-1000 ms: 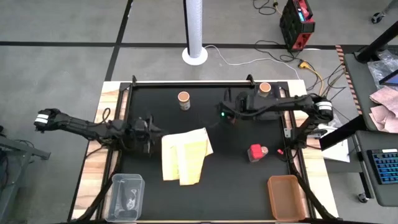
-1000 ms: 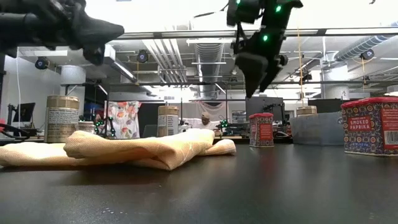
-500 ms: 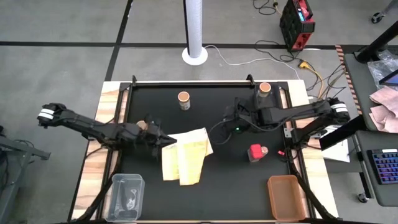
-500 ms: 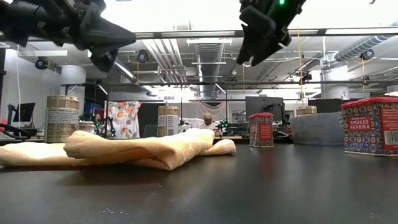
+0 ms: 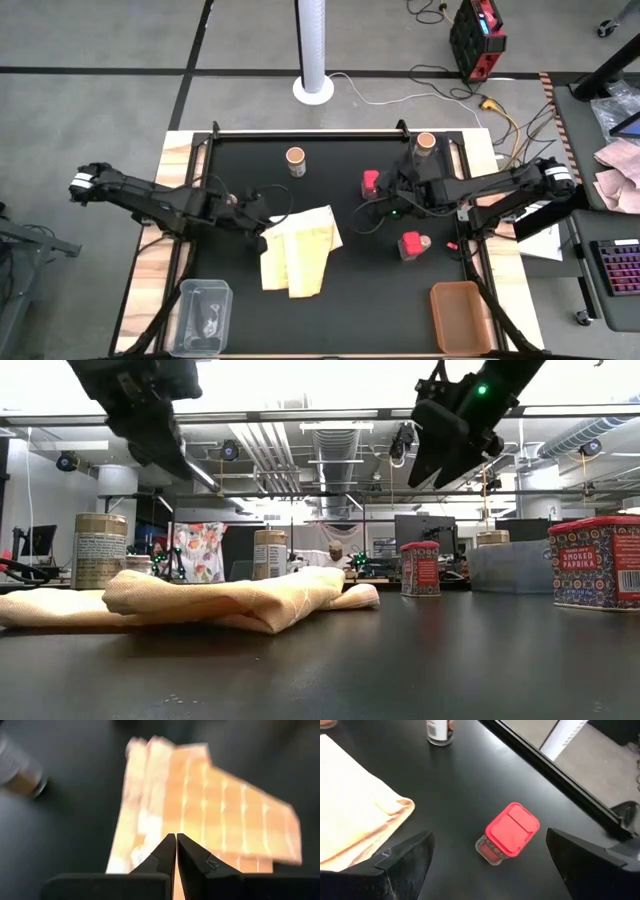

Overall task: Sort spices by type
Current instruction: Put the top red spice can into the transparent bin

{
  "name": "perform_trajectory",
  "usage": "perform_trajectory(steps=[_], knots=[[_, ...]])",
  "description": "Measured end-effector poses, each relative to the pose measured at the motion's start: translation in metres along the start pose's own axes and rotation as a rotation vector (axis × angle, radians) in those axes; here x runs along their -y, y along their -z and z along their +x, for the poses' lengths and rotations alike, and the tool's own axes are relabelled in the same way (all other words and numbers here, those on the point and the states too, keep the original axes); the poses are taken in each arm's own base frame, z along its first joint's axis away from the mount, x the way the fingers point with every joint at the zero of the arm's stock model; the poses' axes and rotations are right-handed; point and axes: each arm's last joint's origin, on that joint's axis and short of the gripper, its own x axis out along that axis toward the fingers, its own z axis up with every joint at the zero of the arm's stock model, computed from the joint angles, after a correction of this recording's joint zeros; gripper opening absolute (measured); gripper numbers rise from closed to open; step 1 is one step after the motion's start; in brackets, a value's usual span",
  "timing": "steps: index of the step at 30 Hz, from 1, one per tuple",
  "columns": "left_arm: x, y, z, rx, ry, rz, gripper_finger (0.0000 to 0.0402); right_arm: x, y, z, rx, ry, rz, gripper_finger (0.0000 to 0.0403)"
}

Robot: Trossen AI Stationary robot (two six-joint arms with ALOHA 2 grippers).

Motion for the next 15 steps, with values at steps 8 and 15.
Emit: perform_trajectory(steps=[8, 15], knots=[[-0.011, -0.003, -0.043, -0.199, -0.106, -0.051, 0.0, -0.003, -0.006, 0.0, 0.055, -0.028, -0.025, 0.0374], [-0.013, -0.004, -0.051, -0.169, -0.089, -0.054, 0.0, -0.002, -0.006, 0.001, 0.062, -0.003, 0.019, 0.0374]])
